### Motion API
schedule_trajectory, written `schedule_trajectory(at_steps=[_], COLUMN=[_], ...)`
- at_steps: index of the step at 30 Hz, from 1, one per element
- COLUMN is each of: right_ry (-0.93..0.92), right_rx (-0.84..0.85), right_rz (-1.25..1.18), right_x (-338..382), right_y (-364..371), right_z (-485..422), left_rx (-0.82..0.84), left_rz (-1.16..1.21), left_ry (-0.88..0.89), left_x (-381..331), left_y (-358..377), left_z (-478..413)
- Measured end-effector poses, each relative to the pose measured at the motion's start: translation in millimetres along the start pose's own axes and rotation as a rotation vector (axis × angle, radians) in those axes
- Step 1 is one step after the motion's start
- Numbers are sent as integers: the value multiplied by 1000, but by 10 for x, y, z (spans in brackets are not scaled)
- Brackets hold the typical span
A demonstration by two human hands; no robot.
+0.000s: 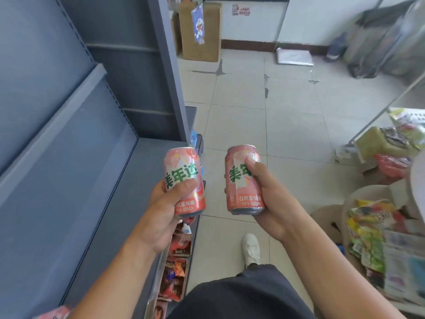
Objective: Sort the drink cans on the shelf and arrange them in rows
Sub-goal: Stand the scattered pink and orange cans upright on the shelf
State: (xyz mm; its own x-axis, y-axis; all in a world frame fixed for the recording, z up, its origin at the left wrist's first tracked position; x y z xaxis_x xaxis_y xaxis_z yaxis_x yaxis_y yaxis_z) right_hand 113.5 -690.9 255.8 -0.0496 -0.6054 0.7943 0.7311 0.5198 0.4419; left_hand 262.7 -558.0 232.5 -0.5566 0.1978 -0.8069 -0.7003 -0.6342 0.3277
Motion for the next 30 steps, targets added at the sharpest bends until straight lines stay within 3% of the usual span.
schedule_trajectory(at_steps=[5, 13, 20, 30], right_ry=[0, 86, 26, -116], right_rx=[73, 270, 530, 868], right_rz=[48, 286, 426, 771], right_x=[441, 1117, 1222, 1013], right_y=[-260, -387, 46, 1073], right_z=[-718, -1767, -2507, -3369], left_rx=[-59, -306, -509, -639], left_rz=[-27, 52, 2, -204], left_ry=[92, 175, 223, 373], left_x=[-231, -584, -778, -1124], left_y=[396, 824, 481, -401], left_z=[-627, -1316, -1581, -1883])
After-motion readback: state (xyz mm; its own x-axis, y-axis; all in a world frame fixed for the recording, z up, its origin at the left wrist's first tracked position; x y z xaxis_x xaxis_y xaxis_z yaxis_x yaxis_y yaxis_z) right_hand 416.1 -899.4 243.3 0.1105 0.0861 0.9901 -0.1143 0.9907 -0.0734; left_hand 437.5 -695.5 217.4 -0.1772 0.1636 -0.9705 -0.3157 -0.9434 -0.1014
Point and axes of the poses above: each hand's wrist, its own z-axis away from the middle knuckle, its own y-axis out of the palm, x = y × z, the point moved 2 cm from there along -z, towards the middle knuckle, and after that the axes turned 6 degrees about -y, right-handed, at the moved point
